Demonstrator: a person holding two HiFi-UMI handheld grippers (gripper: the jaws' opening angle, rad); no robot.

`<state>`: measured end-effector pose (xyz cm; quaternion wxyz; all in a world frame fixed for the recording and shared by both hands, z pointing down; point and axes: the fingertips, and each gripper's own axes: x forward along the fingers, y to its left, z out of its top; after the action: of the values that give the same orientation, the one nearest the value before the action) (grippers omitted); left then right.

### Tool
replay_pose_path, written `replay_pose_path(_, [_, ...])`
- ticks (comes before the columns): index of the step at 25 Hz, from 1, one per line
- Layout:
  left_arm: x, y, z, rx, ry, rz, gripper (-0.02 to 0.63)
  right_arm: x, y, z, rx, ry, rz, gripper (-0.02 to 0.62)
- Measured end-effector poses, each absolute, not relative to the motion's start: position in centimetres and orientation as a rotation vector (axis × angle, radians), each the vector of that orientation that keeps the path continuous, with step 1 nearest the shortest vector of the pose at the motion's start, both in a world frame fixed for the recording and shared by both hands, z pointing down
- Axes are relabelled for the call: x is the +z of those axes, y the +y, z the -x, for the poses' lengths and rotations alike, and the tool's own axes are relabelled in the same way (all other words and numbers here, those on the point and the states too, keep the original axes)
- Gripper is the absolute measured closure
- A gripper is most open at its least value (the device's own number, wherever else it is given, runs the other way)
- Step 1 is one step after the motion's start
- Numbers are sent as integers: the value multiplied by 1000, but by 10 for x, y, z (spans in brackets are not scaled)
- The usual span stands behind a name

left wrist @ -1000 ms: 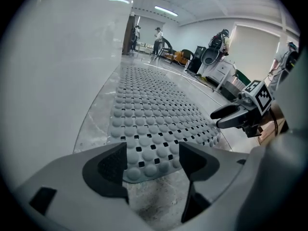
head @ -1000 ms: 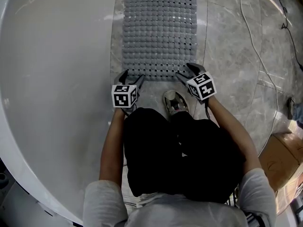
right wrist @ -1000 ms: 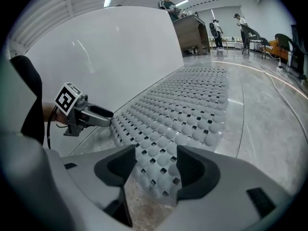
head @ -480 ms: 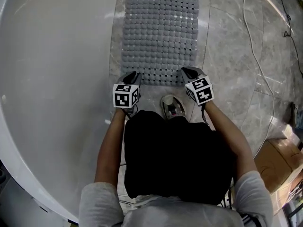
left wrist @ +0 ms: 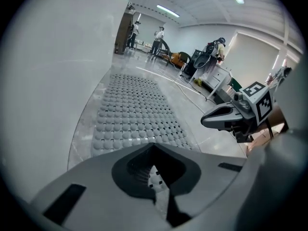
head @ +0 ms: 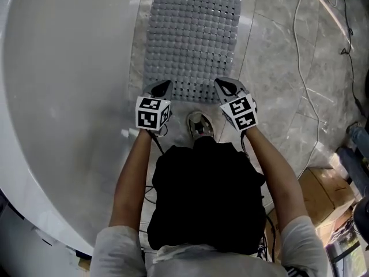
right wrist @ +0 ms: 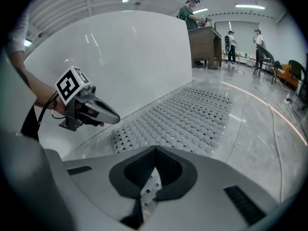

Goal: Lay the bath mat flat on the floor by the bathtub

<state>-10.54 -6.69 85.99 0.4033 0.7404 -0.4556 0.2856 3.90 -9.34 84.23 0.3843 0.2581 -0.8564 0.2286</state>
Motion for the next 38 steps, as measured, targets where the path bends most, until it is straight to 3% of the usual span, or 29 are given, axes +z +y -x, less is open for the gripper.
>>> replay_pose_path(7, [760, -43, 73, 772, -1129, -1900, 595, 755, -82, -42, 566, -2148, -653, 589])
replay_pose_path(18, [598, -29, 77, 690, -1234, -1838, 595, 588, -57, -31, 602, -2182, -690, 589])
replay_pose_path(26, [514, -38, 66, 708, -1338, -1887, 595, 514, -66, -24, 617, -2204, -759, 589])
replay_pose_path(38, [350, 0, 35, 517, -1459, -1913, 595, 351, -10, -37, 544, -2326, -885, 589])
